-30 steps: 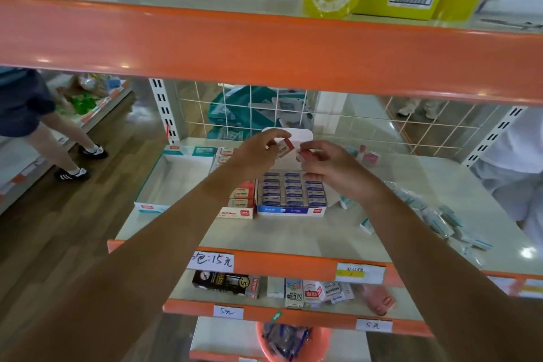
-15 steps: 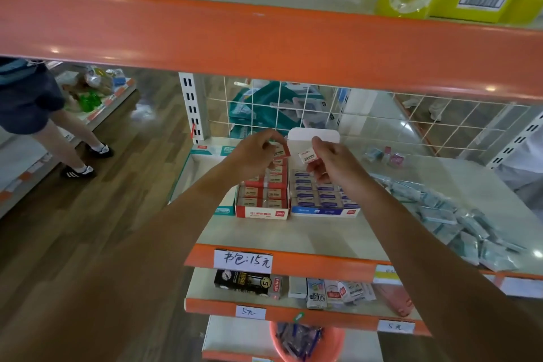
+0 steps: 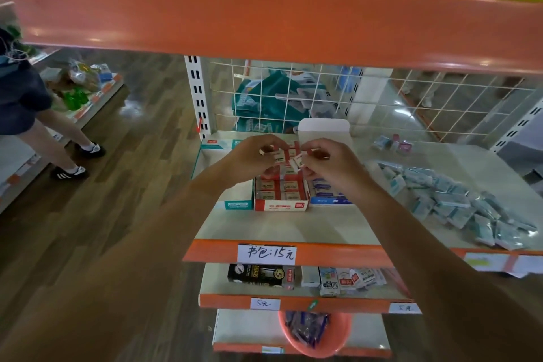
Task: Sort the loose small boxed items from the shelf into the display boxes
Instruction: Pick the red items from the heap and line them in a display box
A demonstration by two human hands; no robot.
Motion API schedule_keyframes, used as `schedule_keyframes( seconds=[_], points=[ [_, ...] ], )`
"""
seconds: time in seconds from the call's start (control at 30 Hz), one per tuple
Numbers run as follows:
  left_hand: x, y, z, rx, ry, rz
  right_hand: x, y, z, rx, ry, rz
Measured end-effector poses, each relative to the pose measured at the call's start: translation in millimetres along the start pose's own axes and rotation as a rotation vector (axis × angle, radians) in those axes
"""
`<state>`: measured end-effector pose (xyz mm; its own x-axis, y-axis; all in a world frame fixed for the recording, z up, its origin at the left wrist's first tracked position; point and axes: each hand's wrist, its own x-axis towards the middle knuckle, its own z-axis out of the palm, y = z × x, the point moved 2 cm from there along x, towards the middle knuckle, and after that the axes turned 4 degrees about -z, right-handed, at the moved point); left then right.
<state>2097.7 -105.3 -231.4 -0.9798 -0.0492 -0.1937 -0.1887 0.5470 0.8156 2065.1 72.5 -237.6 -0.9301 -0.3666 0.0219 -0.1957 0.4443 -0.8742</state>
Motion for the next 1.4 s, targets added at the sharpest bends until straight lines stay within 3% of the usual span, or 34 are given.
schedule_keyframes(
  seconds=[0.33,0.5,1.03,1.4],
  points=[
    [-15,-12,3,-0.027,0.012,-0.028,-11,1,2,-0.232,-0.015,-0.099],
    [-22,-16,6,0.076,0.047,-0.004,-12,3,6,-0.428,-0.074,-0.196],
    [-32,-10,3,0.503,0.141,0.124,-11,3,6,-0.669,-0.119,-0.252],
    [-30,-16,5,0.576,0.120,0.135,-12,-7,11,-0.870,-0.163,-0.289]
  ],
)
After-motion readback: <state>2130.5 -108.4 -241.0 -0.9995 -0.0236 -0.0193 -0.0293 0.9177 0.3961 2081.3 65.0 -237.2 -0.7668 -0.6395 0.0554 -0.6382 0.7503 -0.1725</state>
